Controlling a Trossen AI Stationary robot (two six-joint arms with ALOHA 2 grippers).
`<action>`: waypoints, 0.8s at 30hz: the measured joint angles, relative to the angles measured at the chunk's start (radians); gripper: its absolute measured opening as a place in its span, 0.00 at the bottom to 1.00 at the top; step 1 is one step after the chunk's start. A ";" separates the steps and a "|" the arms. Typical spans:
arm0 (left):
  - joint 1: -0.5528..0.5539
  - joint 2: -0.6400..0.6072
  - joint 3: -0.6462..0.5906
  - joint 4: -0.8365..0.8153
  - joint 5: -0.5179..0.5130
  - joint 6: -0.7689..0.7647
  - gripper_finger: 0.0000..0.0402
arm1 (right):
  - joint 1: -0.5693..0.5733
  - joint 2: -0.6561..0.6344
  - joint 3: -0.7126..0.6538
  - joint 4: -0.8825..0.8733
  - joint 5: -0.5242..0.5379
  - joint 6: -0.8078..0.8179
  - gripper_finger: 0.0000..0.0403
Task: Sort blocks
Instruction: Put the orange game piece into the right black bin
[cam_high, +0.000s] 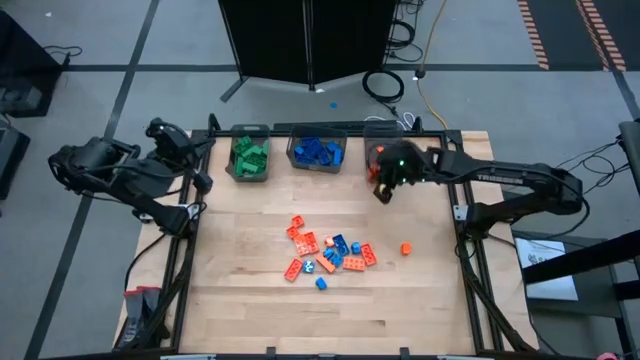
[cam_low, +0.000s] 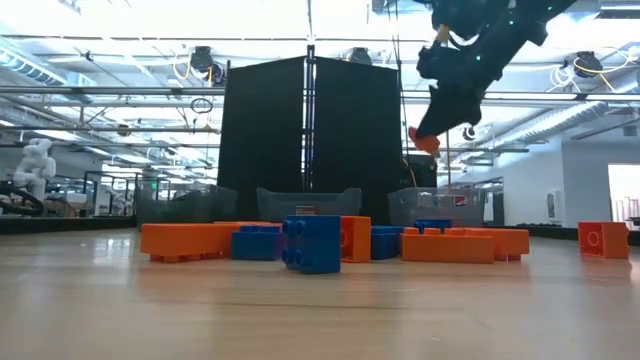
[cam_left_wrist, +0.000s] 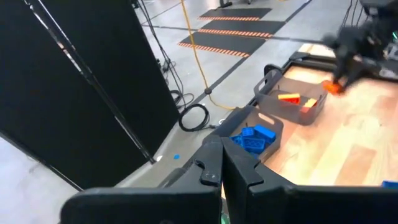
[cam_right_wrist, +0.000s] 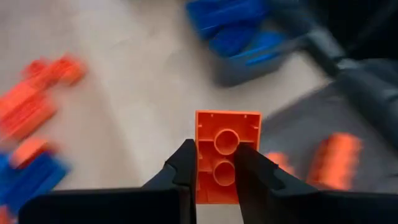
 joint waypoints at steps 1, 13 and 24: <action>0.000 0.000 -0.017 0.008 -0.002 0.005 0.00 | -0.021 -0.004 0.000 0.009 0.021 0.000 0.14; 0.000 -0.004 -0.203 0.081 -0.025 -0.002 0.00 | -0.281 0.065 0.000 0.131 0.123 0.016 0.15; 0.000 -0.004 -0.204 0.203 -0.021 -0.031 0.00 | -0.339 0.133 0.000 0.104 -0.073 0.112 0.76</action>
